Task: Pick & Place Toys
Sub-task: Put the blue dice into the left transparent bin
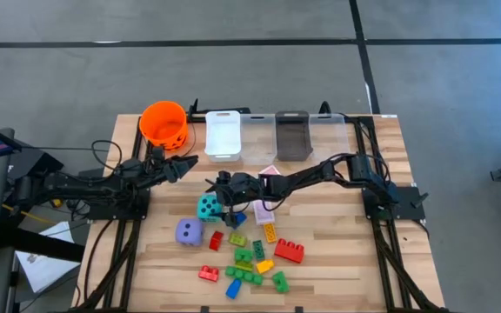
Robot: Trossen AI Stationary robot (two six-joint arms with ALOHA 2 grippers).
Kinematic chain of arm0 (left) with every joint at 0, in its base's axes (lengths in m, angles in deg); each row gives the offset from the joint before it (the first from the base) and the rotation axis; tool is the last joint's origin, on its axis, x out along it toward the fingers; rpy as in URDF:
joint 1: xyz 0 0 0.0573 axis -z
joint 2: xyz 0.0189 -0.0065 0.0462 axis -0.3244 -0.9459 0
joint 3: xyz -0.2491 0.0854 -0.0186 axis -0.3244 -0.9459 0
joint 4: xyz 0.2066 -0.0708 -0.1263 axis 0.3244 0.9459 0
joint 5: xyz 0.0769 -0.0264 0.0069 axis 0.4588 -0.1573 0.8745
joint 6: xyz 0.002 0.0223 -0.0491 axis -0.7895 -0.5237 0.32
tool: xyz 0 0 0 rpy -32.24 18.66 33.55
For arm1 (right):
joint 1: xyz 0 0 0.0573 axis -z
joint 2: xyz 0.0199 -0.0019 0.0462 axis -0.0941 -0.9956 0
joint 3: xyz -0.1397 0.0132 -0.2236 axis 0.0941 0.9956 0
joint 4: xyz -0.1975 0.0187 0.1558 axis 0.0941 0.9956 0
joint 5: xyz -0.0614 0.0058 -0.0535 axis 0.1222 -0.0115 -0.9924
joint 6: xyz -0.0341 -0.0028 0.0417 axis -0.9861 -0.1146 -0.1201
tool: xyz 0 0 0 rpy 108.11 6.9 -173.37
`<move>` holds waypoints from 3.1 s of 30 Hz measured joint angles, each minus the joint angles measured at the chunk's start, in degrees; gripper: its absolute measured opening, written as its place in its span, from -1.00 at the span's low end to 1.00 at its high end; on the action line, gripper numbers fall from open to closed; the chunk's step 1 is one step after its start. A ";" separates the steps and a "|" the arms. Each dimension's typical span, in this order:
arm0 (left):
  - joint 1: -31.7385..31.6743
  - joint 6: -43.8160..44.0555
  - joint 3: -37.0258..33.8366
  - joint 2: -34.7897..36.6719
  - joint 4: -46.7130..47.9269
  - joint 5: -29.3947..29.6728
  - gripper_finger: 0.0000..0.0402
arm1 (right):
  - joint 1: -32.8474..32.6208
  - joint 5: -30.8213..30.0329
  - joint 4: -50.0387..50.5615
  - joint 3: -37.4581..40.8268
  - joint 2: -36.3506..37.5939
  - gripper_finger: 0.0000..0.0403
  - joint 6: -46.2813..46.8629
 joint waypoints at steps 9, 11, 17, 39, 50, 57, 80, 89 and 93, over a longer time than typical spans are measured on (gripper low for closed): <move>-0.01 0.00 -0.01 0.00 0.00 0.02 0.49 | 0.00 -0.42 2.68 -0.50 0.00 0.87 1.26; 0.00 0.00 -0.02 0.00 0.00 0.04 0.49 | 0.00 -0.39 3.23 -0.53 0.00 0.87 2.18; 0.00 -0.02 0.01 0.00 0.00 0.26 0.49 | 0.00 -0.37 4.74 -0.63 0.14 0.87 2.83; -0.01 -0.20 0.01 0.00 0.00 0.20 0.49 | 0.00 3.85 9.61 -0.55 0.51 0.87 6.49; -0.01 -0.18 -0.01 0.00 0.00 -0.02 0.49 | -0.02 5.20 7.30 -0.31 0.57 0.87 9.18; 0.00 -0.17 0.00 0.00 0.00 0.00 0.49 | 0.12 5.62 8.11 -0.39 0.70 0.87 8.15; -0.01 -0.17 0.00 0.01 0.00 0.26 0.49 | 0.16 6.58 10.13 -0.50 0.85 0.98 3.90; 0.01 -0.17 0.00 0.01 0.00 0.20 0.49 | 2.08 8.16 9.99 -0.49 3.32 0.98 4.92; 0.00 -0.17 -0.01 0.02 0.00 0.17 0.49 | 2.97 8.22 9.61 -0.42 4.14 0.98 4.92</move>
